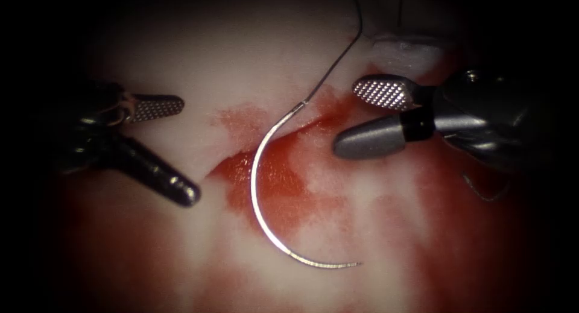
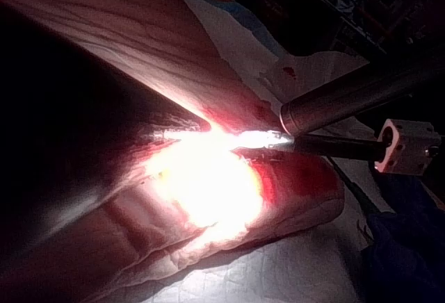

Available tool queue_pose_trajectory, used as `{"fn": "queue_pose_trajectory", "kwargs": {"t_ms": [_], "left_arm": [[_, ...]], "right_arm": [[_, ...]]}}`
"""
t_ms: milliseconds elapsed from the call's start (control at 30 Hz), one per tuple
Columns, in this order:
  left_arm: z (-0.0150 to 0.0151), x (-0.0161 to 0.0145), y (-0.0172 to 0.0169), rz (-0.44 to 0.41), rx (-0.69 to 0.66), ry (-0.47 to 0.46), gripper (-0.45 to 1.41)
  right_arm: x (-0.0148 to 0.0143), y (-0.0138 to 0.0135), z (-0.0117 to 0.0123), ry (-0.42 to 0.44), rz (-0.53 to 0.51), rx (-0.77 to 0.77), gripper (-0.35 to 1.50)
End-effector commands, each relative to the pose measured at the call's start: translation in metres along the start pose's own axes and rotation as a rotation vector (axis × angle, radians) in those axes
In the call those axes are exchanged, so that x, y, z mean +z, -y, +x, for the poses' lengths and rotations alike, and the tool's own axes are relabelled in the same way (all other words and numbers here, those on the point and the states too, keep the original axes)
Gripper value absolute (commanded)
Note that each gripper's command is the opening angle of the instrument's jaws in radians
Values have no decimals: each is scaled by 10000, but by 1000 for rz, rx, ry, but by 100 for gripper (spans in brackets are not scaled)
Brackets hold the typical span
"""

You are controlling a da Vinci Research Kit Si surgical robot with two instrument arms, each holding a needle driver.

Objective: Wound Closure

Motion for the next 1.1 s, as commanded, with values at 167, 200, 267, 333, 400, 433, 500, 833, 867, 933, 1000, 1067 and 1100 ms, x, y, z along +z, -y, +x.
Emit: {"fn": "queue_pose_trajectory", "kwargs": {"t_ms": [167, 200, 267, 333, 400, 433, 500, 833, 867, 933, 1000, 1067, 1100], "left_arm": [[-16, 2, 2, 1, 2, 5, 111], [-16, 3, 3, -1, -40, 8, 110], [-13, 8, 6, -1, -188, 18, 110], [-6, 14, 13, -9, -339, -4, 91], [-3, 16, 18, -8, -451, -31, 89], [-2, 17, 21, 1, -510, -51, 88], [-1, 18, 23, 15, -666, -77, 84], [45, 70, 11, 218, -1064, 57, 86], [44, 73, 10, 222, -1086, 52, 84], [40, 79, 8, 213, -1095, 82, 74], [37, 84, 6, 203, -1099, 120, 51], [37, 92, 2, 174, -1098, 136, 16], [39, 95, 1, 138, -1097, 133, 22]], "right_arm": [[4, 8, 20, -5, 5, 3, 135], [3, 8, 20, -4, 5, 4, 135], [3, 7, 21, -4, 6, 4, 135], [1, 6, 20, -5, 2, 3, 137], [-1, 5, 20, -11, -21, 3, 137], [-5, 4, 20, -16, -41, 4, 137], [-10, 2, 22, -19, -56, 7, 137], [-21, -3, 26, -16, -52, 15, 135], [-21, -2, 26, -16, -53, 15, 135], [-20, -2, 26, -16, -53, 15, 137], [-19, -2, 26, -16, -54, 15, 137], [-18, -2, 27, -17, -55, 16, 138], [-18, -1, 27, -17, -56, 16, 138]]}}
